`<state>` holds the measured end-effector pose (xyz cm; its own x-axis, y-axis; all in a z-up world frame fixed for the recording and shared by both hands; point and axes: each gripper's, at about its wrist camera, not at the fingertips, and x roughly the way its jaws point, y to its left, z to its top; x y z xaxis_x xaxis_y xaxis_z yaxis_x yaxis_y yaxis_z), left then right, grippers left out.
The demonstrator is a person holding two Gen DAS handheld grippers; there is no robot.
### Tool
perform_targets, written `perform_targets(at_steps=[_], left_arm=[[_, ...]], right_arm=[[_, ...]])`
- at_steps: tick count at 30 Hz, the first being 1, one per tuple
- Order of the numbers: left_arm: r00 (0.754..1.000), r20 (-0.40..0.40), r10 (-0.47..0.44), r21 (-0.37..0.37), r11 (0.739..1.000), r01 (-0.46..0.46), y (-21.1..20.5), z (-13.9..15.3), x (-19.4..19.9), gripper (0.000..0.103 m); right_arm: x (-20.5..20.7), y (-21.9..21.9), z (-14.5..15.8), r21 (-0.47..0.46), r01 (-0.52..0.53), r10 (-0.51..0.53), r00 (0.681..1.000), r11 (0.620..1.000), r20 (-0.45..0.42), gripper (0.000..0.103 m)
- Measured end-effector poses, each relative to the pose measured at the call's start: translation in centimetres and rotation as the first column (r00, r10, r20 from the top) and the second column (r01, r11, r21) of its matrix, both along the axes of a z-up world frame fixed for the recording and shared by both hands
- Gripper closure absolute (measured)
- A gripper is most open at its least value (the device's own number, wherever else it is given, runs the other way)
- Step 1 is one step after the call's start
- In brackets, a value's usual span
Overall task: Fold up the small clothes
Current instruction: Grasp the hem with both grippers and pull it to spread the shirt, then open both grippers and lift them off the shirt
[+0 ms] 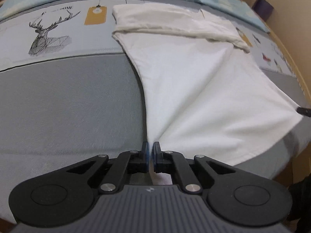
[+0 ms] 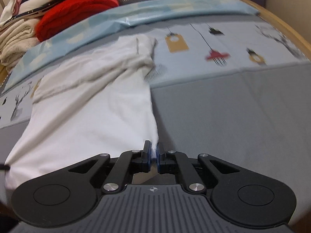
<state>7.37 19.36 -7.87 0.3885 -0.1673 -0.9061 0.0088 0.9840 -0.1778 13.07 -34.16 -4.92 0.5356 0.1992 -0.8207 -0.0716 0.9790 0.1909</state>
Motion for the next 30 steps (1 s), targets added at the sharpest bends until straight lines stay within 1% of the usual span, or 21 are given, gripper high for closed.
perform_targets(at_steps=[3,5,6,7,8,9,10,11,12,13,15,16,19,20,21,22,23,24,27,28,30], left_arm=[[0.997,-0.074,-0.017,0.081,0.996,0.023,-0.9,-1.5,-0.3,0.103],[0.994,-0.101,-0.047,0.061,0.997,0.053,-1.1,-1.6,-0.9,0.103],[0.992,-0.108,-0.068,0.038,0.997,0.072,-1.3,-1.6,-1.0,0.103],[0.99,-0.113,-0.078,0.018,0.997,0.081,-1.5,-1.5,-1.0,0.101],[0.99,-0.118,-0.084,0.001,0.996,0.084,-1.6,-1.5,-1.1,0.096],[0.989,-0.121,-0.083,-0.003,0.997,0.083,-1.6,-1.5,-1.1,0.091],[0.989,-0.127,-0.075,0.0,0.997,0.076,-1.6,-1.6,-1.0,0.088],[0.989,-0.133,-0.059,0.005,0.998,0.06,-1.5,-1.7,-1.0,0.081],[0.988,-0.145,-0.044,0.008,0.999,0.045,-1.4,-1.9,-0.9,0.077],[0.987,-0.16,-0.034,0.012,0.999,0.037,-1.2,-2.5,-0.6,0.077],[0.981,-0.191,-0.038,0.023,0.999,0.043,-1.4,-3.1,-0.4,0.077],[0.978,-0.203,-0.053,0.033,0.998,0.061,-1.6,-3.4,-0.4,0.077],[0.965,-0.23,-0.127,0.056,0.988,0.143,-2.9,-4.0,-0.7,0.078],[0.96,-0.23,-0.159,0.069,0.981,0.179,-3.3,-4.1,-0.9,0.092],[0.955,-0.225,-0.191,0.083,0.973,0.215,-3.7,-4.0,-1.2,0.097],[0.951,-0.22,-0.218,0.093,0.966,0.243,-3.9,-3.8,-1.5,0.097],[0.946,-0.22,-0.239,0.102,0.959,0.266,-4.0,-3.7,-1.9,0.098],[0.94,-0.223,-0.258,0.119,0.95,0.288,-4.0,-3.5,-2.3,0.098],[0.927,-0.234,-0.293,0.135,0.934,0.33,-3.5,-2.9,-3.6,0.098],[0.924,-0.243,-0.294,0.145,0.931,0.334,-3.2,-2.9,-3.9,0.098],[0.918,-0.262,-0.297,0.136,0.93,0.34,-2.6,-2.9,-4.3,0.097]], right_arm=[[-3.7,-1.0,-0.8,-0.018,0.006,-0.007,0.995,1.0,-0.095,0.099],[-5.5,-1.3,-1.9,-0.03,-0.024,0.018,0.985,0.999,-0.169,0.099],[-5.9,-1.0,-2.3,-0.045,-0.047,0.038,0.98,0.998,-0.193,0.098],[-6.3,-0.7,-2.4,-0.069,-0.068,0.054,0.979,0.995,-0.195,0.098],[-6.4,-0.6,-2.5,-0.092,-0.07,0.052,0.981,0.993,-0.187,0.097],[-6.4,-0.8,-2.6,-0.105,-0.044,0.025,0.984,0.993,-0.179,0.094],[-6.4,-1.2,-2.7,-0.105,-0.021,0.002,0.984,0.994,-0.179,0.093],[-6.2,-1.3,-2.8,-0.102,-0.003,-0.016,0.983,0.995,-0.183,0.092],[-5.9,-1.4,-3.0,-0.098,0.002,-0.02,0.981,0.995,-0.191,0.086],[-5.8,-1.2,-3.1,-0.092,0.002,-0.02,0.981,0.996,-0.194,0.076],[-5.4,-0.8,-3.6,-0.092,-0.017,-0.003,0.979,0.996,-0.204,0.064],[-5.2,-0.4,-4.0,-0.102,-0.032,0.009,0.976,0.994,-0.215,0.063],[-4.9,0.7,-6.0,-0.162,-0.089,0.04,0.957,0.983,-0.288,0.063],[-4.9,1.0,-6.5,-0.176,-0.11,0.052,0.95,0.978,-0.307,0.063],[-4.9,1.3,-6.8,-0.183,-0.135,0.072,0.945,0.974,-0.318,0.071],[-5.0,1.5,-6.7,-0.178,-0.151,0.09,0.945,0.972,-0.313,0.093],[-5.0,1.6,-6.4,-0.161,-0.167,0.112,0.945,0.973,-0.306,0.096],[-5.1,1.7,-5.9,-0.147,-0.168,0.12,0.95,0.975,-0.289,0.096],[-5.5,1.3,-4.4,-0.1,-0.166,0.139,0.962,0.981,-0.235,0.096],[-5.6,1.4,-4.2,-0.109,-0.179,0.149,0.959,0.978,-0.239,0.096],[-6.1,1.6,-5.0,-0.178,-0.237,0.18,0.94,0.955,-0.29,0.096]])
